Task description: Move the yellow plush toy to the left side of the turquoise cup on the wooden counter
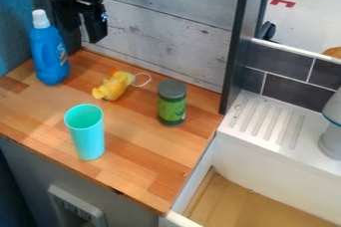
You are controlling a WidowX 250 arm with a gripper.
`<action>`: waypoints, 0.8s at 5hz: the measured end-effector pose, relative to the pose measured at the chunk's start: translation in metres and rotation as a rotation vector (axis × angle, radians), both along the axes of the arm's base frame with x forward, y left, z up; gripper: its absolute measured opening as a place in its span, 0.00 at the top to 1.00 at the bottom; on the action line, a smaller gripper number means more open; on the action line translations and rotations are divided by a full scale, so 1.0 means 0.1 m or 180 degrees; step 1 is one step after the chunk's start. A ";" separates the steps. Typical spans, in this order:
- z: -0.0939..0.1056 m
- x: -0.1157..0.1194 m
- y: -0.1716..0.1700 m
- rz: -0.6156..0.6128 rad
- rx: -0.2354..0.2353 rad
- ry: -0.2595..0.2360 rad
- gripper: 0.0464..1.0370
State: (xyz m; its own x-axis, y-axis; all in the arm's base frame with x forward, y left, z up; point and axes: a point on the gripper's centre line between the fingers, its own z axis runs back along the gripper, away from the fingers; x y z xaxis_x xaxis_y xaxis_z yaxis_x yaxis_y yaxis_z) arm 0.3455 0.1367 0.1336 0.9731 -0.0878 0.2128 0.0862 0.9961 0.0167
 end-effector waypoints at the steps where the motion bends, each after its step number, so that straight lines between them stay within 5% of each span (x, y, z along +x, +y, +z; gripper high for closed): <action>1: -0.12 -0.02 0.00 0.0005 -0.0043 0.0098 0.03; 2: -0.36 0.05 -0.05 -0.0180 -0.0191 0.0154 0.03; 3: -0.53 0.12 -0.05 -0.0229 -0.0157 0.0164 0.03; 4: -0.81 0.22 -0.17 -0.0394 -0.0213 0.0413 0.03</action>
